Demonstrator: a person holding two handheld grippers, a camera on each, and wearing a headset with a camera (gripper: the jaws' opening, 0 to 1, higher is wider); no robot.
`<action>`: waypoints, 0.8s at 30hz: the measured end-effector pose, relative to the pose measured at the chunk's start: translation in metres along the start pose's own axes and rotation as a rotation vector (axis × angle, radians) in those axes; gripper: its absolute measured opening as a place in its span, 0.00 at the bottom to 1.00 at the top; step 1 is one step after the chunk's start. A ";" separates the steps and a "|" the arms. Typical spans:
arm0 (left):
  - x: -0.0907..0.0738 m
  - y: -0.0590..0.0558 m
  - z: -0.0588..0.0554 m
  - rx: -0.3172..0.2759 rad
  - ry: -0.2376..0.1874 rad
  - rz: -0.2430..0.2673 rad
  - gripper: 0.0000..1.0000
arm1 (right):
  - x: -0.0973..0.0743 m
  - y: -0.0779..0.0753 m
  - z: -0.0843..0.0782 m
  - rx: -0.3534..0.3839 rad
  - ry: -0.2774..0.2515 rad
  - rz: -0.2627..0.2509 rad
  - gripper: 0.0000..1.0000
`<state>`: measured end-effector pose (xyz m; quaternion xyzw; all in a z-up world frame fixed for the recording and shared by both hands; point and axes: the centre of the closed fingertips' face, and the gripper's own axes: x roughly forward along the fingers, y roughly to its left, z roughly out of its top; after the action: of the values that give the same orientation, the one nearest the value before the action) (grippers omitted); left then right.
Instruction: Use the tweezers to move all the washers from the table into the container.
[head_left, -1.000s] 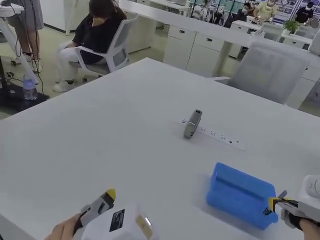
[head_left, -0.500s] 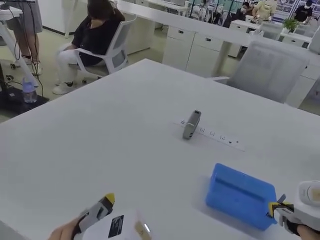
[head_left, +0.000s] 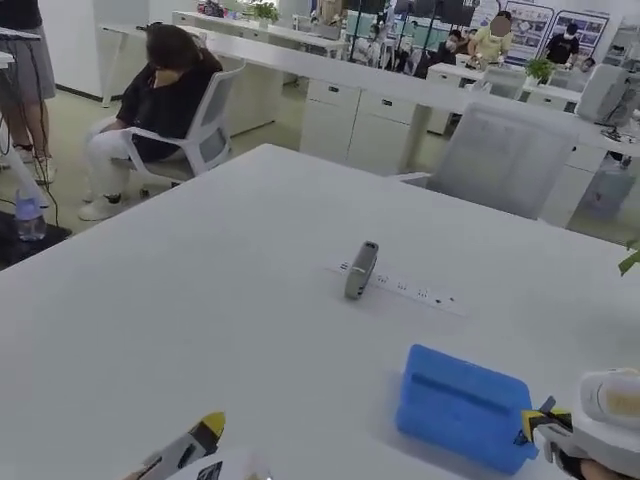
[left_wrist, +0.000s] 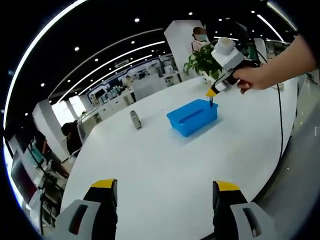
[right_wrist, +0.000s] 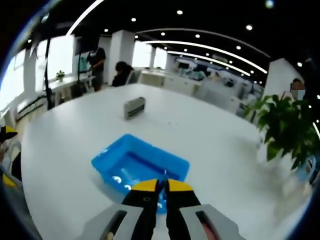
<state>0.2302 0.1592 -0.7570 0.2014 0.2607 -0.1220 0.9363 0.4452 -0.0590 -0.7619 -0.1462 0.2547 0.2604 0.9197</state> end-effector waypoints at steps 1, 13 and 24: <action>0.000 -0.003 0.004 -0.007 0.000 -0.037 0.79 | -0.005 0.003 0.008 0.023 -0.034 0.016 0.01; -0.010 -0.011 0.102 -0.081 -0.199 -0.293 0.56 | -0.068 0.037 0.034 0.162 -0.183 0.190 0.01; -0.019 -0.039 0.158 0.036 -0.297 -0.557 0.37 | -0.109 0.092 0.030 0.049 -0.178 0.408 0.01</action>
<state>0.2708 0.0570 -0.6358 0.1190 0.1642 -0.4062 0.8910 0.3260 -0.0151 -0.6898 -0.0459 0.2033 0.4468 0.8700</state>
